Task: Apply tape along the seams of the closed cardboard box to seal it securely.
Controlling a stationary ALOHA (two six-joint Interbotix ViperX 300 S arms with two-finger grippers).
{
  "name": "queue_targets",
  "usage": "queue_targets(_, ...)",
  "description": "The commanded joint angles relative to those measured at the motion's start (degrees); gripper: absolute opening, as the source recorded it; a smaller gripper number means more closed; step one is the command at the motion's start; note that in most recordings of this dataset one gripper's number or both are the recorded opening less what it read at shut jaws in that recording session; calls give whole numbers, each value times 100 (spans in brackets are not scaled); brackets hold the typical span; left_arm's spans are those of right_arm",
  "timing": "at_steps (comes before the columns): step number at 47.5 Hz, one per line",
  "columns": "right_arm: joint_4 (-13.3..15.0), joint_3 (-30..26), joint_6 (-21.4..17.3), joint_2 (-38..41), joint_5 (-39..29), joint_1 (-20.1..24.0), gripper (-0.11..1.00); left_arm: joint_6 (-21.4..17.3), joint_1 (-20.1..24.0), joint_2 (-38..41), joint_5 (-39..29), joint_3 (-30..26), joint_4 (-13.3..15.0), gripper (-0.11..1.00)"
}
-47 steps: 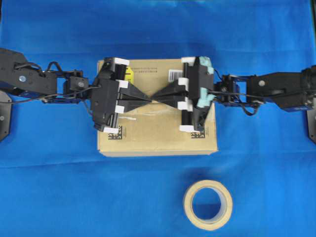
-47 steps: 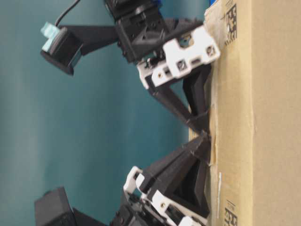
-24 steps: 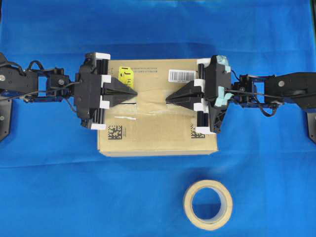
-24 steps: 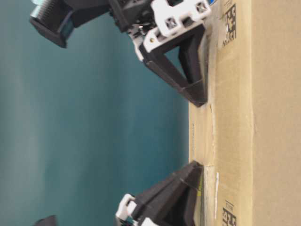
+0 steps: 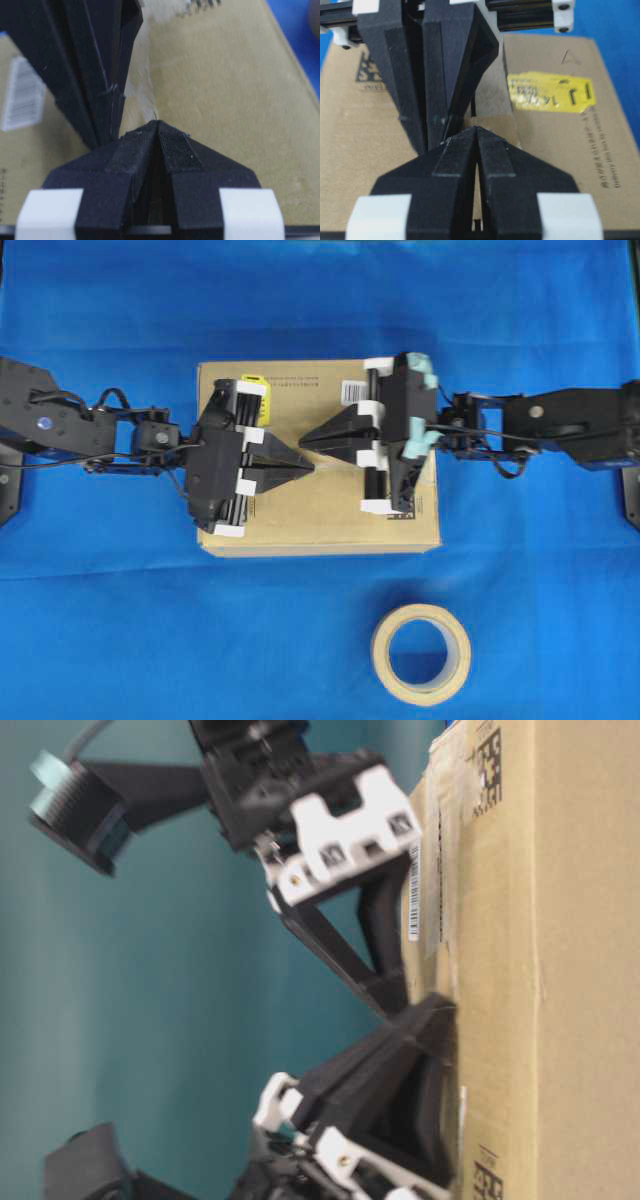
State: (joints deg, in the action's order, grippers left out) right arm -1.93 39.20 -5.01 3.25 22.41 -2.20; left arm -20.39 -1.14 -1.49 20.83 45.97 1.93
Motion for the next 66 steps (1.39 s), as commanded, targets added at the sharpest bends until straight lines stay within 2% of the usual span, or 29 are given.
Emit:
queue_targets(1, 9, -220, 9, 79, -18, 88, 0, 9, 9, 0, 79, -88, 9, 0)
queue_targets(11, -18, -202, -9, 220, -79, 123, 0, 9, 18, 9, 123, 0, 9, 0)
queue_targets(25, -35, 158, -26, 18, -220, 132, 0, 123, 53, -211, 132, 413, 18, 0)
queue_targets(43, -299, 800, -35, -369, -132, 132, 0, 237, 123, -492, 123, 861, 18, 0)
queue_targets(49, -299, 826, -18, -554, -44, 176, 0, 299, 88, -580, 141, 747, 18, 0)
queue_targets(56, -211, 606, 114, -1011, -149, 255, 0, 299, -97, -729, 44, 352, 18, 0)
queue_targets(66, 0, 475, 167, -1890, -826, 281, 0, 290, -176, -1292, -589, 88, 18, 0)
